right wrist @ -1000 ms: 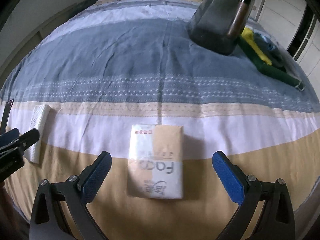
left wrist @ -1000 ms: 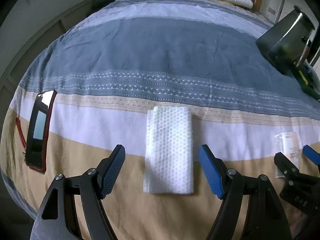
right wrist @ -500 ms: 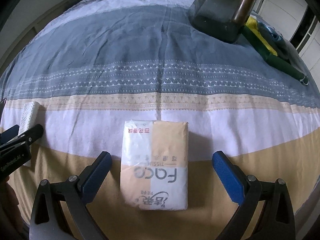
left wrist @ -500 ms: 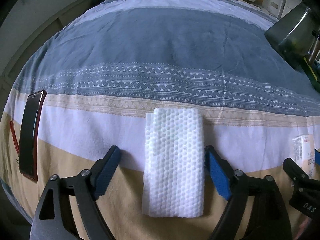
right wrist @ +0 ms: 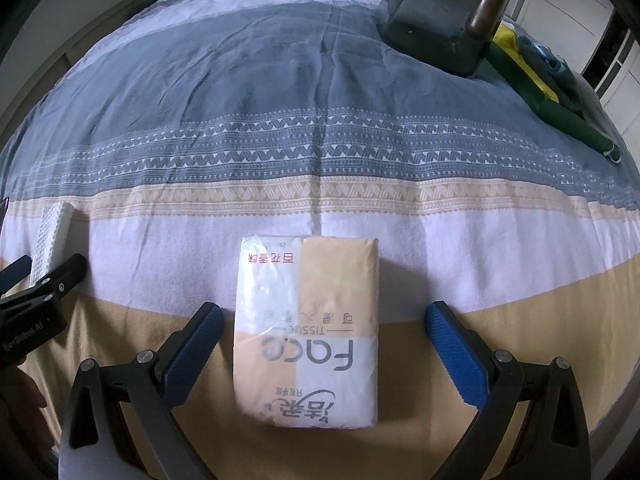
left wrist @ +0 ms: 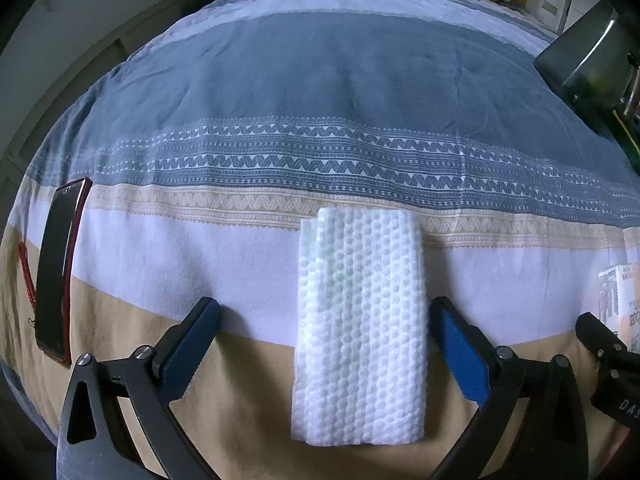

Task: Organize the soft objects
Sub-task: 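Grasp the white folded cloth with left gripper while right gripper grasps the Face tissue pack, then lift the white cloth and tissue pack and carry both over the green tray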

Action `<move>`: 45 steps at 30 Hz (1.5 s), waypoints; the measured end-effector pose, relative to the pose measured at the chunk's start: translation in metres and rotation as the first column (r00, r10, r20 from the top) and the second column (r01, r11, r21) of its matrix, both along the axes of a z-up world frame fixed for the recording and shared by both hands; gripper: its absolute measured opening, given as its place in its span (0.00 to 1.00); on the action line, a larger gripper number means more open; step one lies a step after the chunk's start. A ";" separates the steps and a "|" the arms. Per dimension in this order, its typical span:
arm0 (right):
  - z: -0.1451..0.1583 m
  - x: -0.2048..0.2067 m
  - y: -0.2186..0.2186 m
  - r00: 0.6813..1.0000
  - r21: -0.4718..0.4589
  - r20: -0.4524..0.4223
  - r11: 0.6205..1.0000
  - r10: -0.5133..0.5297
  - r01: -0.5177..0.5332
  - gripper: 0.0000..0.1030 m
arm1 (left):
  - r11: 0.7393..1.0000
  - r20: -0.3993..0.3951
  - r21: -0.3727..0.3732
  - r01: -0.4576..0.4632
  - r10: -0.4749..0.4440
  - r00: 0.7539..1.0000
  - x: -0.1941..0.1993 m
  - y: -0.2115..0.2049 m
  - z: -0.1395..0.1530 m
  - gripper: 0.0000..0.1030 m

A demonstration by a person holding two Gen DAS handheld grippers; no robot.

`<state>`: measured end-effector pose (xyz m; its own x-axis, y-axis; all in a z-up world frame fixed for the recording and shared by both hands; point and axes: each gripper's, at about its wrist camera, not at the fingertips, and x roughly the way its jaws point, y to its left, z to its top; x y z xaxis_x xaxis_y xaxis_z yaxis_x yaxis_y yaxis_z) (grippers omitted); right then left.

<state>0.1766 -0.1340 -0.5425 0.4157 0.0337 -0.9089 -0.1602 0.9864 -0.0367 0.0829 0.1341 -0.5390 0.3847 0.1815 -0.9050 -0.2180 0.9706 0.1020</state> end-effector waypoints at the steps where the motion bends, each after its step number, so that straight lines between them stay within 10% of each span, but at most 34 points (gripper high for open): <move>1: 0.000 0.000 0.000 1.000 -0.001 0.000 1.000 0.000 0.000 1.00 | 1.000 0.002 -0.001 0.000 0.000 1.000 -0.001 -0.001 -0.001 0.99; 15: 0.000 -0.002 0.008 1.000 -0.040 0.001 0.999 0.012 -0.012 0.96 | 1.000 0.000 0.017 0.000 0.000 1.000 -0.002 -0.004 -0.001 0.99; 25: 0.008 -0.012 0.023 0.997 -0.052 0.025 0.996 0.074 -0.073 0.51 | 1.000 0.000 0.019 -0.018 0.018 1.000 -0.002 -0.007 0.003 0.95; 32: 0.013 -0.015 0.016 0.995 -0.032 0.024 0.995 0.098 -0.097 0.50 | 0.999 0.017 0.029 -0.028 0.027 0.999 -0.006 -0.019 0.006 0.78; 39: 0.013 -0.012 0.007 0.992 0.002 0.020 0.992 0.128 -0.128 0.49 | 1.000 0.022 -0.003 0.000 0.000 1.000 -0.004 -0.037 0.014 0.21; 45: 0.016 -0.010 -0.002 0.989 0.029 0.020 0.989 0.144 -0.145 0.48 | 0.998 0.006 -0.047 -0.033 0.034 0.999 -0.005 -0.038 0.020 0.14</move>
